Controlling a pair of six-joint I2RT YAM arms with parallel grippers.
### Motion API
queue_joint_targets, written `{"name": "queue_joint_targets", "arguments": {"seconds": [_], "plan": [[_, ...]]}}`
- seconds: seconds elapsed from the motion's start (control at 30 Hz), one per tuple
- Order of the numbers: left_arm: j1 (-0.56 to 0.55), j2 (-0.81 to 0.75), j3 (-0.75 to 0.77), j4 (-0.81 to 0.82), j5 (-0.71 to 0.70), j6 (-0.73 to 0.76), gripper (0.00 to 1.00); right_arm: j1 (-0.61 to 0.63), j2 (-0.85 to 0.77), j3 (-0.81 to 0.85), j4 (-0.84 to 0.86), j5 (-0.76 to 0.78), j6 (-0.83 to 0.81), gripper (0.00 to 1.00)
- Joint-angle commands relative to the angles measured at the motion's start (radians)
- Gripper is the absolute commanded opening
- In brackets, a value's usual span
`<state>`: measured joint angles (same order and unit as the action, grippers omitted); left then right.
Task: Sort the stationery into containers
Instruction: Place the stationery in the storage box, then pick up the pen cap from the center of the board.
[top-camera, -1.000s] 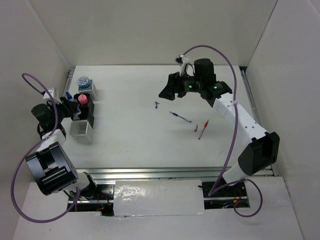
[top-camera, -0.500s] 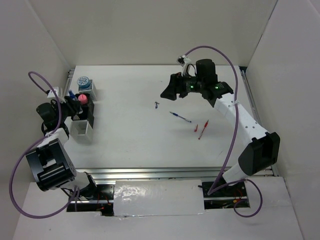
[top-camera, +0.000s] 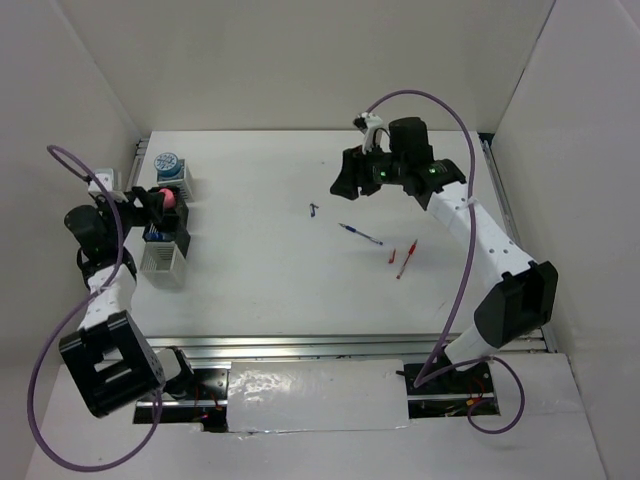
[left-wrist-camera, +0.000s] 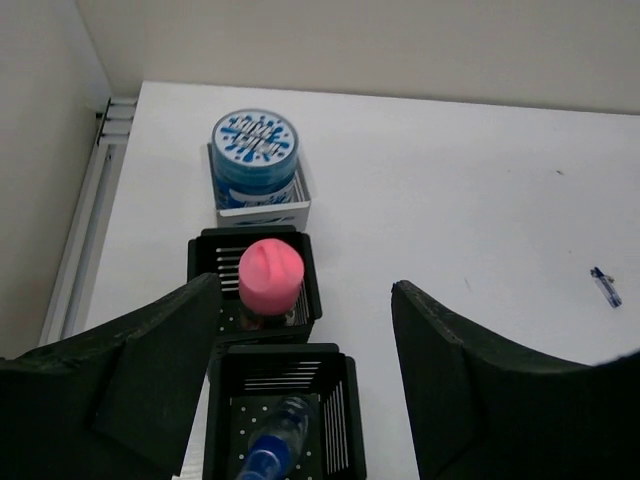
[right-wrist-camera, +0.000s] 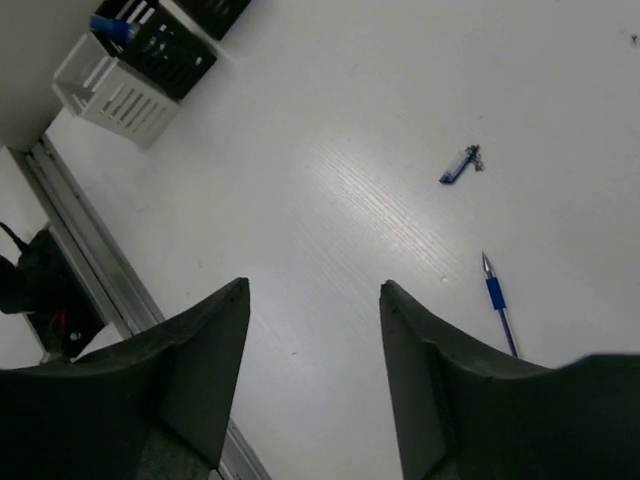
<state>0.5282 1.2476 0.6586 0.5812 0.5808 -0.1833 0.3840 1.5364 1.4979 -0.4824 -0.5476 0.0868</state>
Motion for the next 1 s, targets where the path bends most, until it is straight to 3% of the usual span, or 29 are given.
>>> {"name": "queue_joint_targets", "arguments": {"seconds": [0.0,0.07,0.2,0.3,0.43,0.5,0.63,0.83,0.97], "plan": [[-0.026,-0.098,0.05,-0.045,0.068,0.082,0.8,0.012,0.047,0.08,-0.155,0.096,-0.143,0.6],[-0.062,-0.14,0.123,-0.148,0.111,0.142,0.78,0.013,0.074,0.091,-0.206,0.136,-0.211,0.55],[-0.18,-0.146,0.28,-0.552,0.107,0.355,0.71,0.009,0.108,0.061,-0.259,0.219,-0.254,0.48],[-0.298,-0.149,0.348,-0.656,0.012,0.346,0.68,-0.011,0.107,0.007,-0.246,0.293,-0.225,0.44],[-0.459,-0.18,0.335,-0.672,-0.107,0.298,0.68,-0.115,0.085,-0.07,-0.248,0.31,-0.089,0.43],[-0.52,-0.189,0.322,-0.673,-0.162,0.274,0.69,-0.201,0.073,-0.113,-0.274,0.288,-0.023,0.35],[-0.592,-0.189,0.297,-0.692,-0.2,0.246,0.66,-0.295,0.032,-0.195,-0.289,0.297,0.071,0.32],[-0.632,-0.178,0.283,-0.738,-0.248,0.237,0.64,-0.162,0.025,-0.251,-0.245,0.569,0.151,0.31],[-0.642,-0.189,0.283,-0.77,-0.301,0.231,0.64,-0.106,0.079,-0.265,-0.225,0.632,0.191,0.3]]}}
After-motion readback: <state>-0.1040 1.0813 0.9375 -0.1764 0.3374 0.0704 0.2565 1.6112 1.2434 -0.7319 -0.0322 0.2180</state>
